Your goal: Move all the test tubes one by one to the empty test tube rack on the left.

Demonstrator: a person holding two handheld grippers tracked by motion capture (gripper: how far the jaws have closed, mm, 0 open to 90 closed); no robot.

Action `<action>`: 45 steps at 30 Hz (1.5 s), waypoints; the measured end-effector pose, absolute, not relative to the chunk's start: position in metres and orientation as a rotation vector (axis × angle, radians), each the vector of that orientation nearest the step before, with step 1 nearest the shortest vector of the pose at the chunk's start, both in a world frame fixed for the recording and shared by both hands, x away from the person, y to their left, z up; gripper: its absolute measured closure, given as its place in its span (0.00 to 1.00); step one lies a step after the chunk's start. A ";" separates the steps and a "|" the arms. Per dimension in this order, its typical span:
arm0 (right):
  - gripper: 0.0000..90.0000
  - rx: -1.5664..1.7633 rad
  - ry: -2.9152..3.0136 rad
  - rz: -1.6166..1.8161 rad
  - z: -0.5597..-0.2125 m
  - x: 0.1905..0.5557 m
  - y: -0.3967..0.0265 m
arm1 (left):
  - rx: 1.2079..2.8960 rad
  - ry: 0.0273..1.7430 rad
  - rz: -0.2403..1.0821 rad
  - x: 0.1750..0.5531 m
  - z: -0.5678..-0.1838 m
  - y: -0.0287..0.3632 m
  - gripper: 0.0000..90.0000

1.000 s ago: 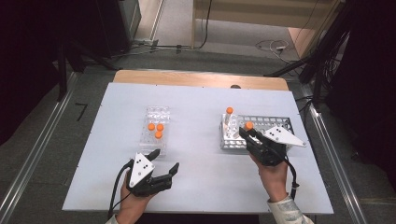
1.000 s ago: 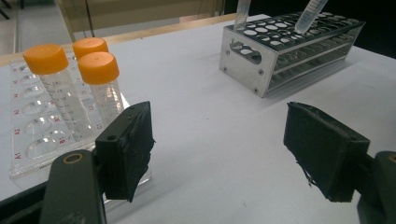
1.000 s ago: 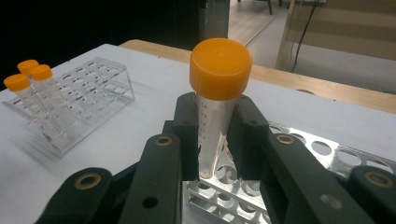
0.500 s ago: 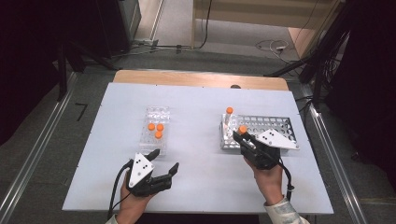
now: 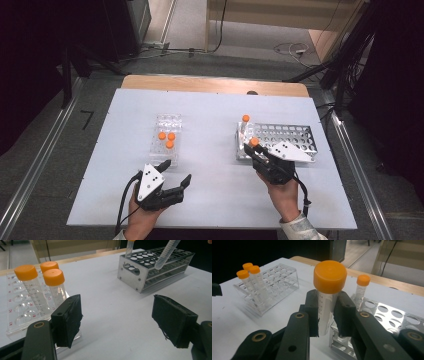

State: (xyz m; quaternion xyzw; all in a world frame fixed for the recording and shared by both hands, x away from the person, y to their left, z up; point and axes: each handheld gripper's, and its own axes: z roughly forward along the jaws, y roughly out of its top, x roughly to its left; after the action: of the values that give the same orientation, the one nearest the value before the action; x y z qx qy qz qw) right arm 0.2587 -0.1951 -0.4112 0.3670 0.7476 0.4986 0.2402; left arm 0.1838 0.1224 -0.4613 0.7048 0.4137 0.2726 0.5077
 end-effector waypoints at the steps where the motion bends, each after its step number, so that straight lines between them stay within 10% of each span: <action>1: 0.80 1.002 2.052 1.364 -0.412 0.258 -0.194 | 1.699 0.998 0.656 0.184 -0.461 0.122 0.27; 45: 0.80 0.923 2.182 1.337 -0.435 0.250 -0.159 | 1.693 0.984 0.660 0.182 -0.460 0.122 0.27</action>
State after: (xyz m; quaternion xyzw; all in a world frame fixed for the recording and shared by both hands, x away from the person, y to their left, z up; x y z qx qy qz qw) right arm 0.2502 -0.1587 -0.4349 0.3317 0.7843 0.4807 0.2092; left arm 0.1816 0.1220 -0.4598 0.7038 0.4091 0.2742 0.5120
